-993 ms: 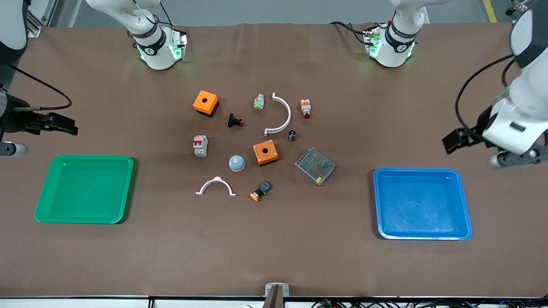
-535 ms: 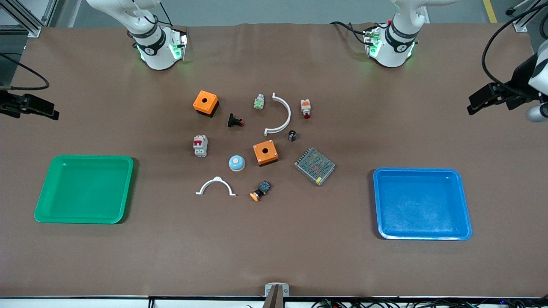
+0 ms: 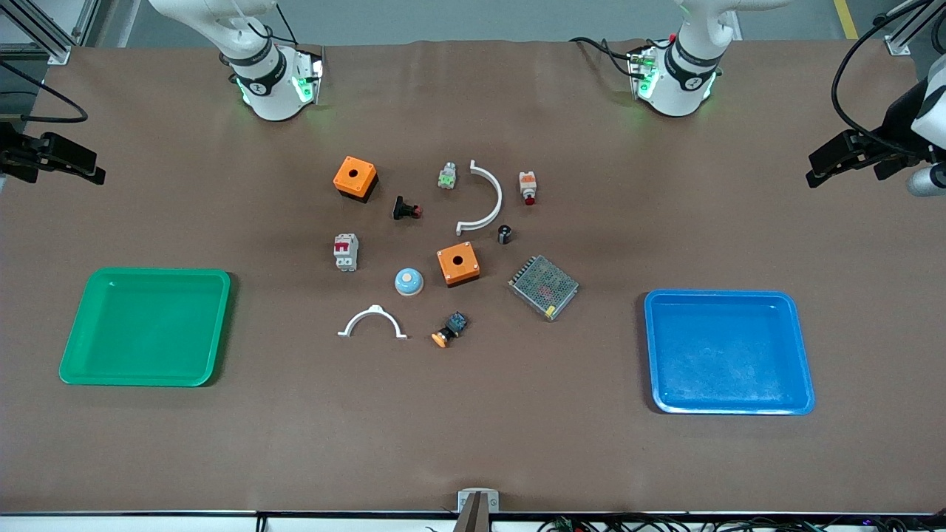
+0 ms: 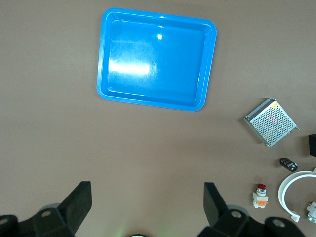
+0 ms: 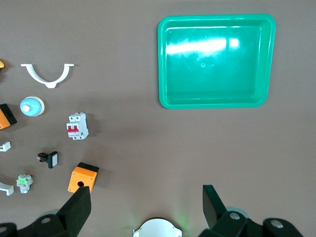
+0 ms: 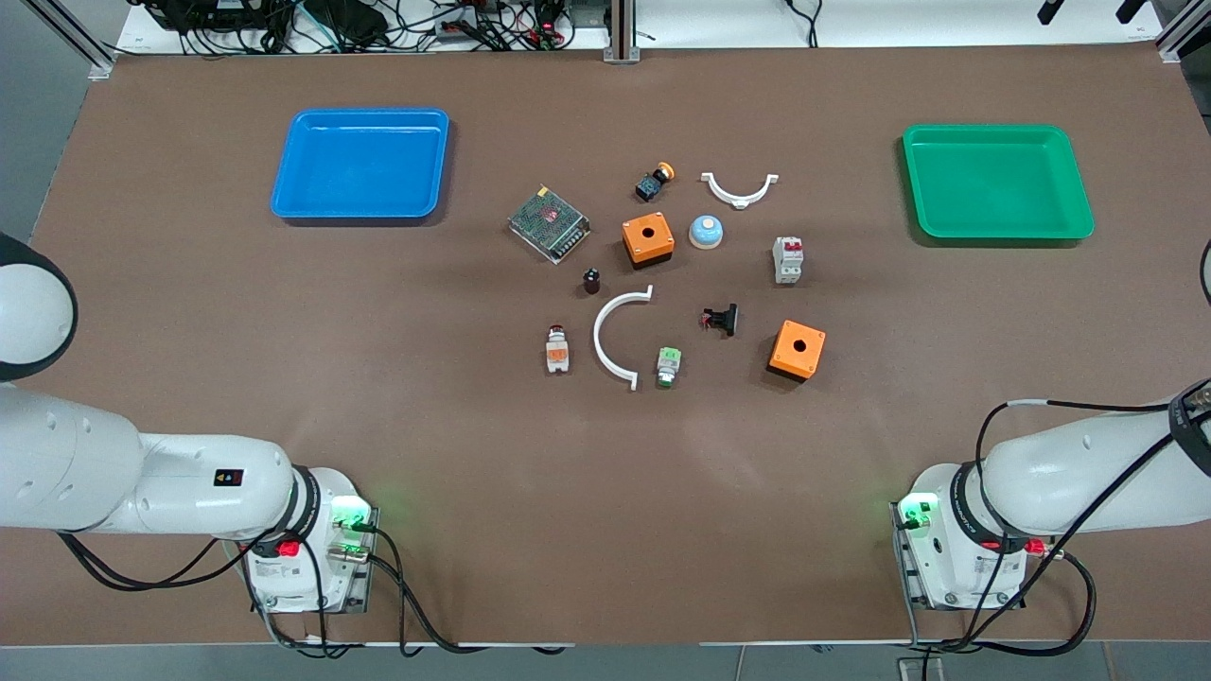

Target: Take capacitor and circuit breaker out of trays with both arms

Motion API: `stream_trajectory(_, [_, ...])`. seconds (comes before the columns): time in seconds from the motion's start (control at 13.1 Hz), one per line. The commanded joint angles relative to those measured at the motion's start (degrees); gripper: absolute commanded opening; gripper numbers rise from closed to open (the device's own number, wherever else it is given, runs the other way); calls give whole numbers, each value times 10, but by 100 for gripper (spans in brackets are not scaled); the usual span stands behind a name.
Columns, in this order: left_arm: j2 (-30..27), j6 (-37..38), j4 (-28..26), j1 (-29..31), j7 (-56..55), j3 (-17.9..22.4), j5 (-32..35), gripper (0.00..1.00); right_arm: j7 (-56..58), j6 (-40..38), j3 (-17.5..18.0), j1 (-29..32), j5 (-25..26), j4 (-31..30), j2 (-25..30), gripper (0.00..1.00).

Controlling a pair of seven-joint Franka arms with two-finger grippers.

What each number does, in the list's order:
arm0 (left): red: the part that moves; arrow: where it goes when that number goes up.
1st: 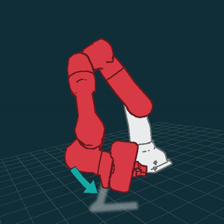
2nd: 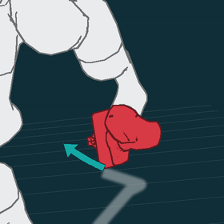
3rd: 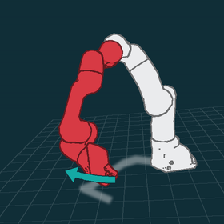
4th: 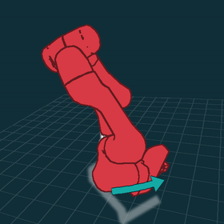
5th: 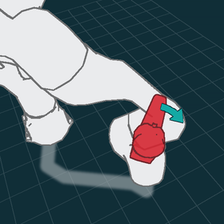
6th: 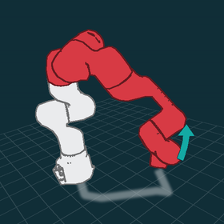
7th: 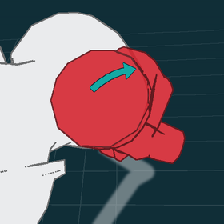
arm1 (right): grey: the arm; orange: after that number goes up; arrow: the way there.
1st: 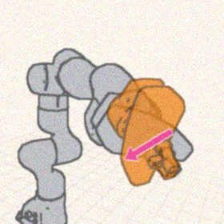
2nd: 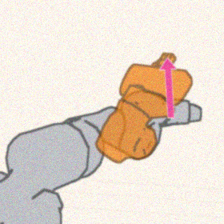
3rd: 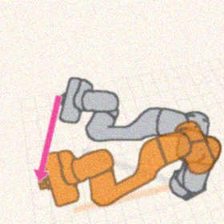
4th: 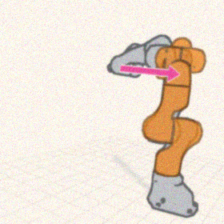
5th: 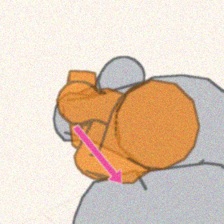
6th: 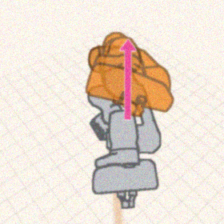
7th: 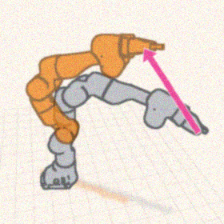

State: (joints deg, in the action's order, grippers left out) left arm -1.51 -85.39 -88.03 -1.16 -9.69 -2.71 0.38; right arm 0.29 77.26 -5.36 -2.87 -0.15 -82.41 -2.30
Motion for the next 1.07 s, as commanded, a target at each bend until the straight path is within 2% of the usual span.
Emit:
stream_trajectory(0.0, [-9,-2,-8,-6,11,-5,-2,100,0,60,2,1,-6,-100,75,100])
stream_trajectory(0.08, [-7,-2,-10,-5,11,-8,-1,100,-1,70,2,1,-6,-119,90,100])
stream_trajectory(0.84, [-13,8,-13,-5,39,-10,1,100,0,65,0,5,-6,-105,86,100])
stream_trajectory(0.99, [-24,10,-16,0,43,-22,6,100,-2,68,-2,6,-6,-105,85,100])
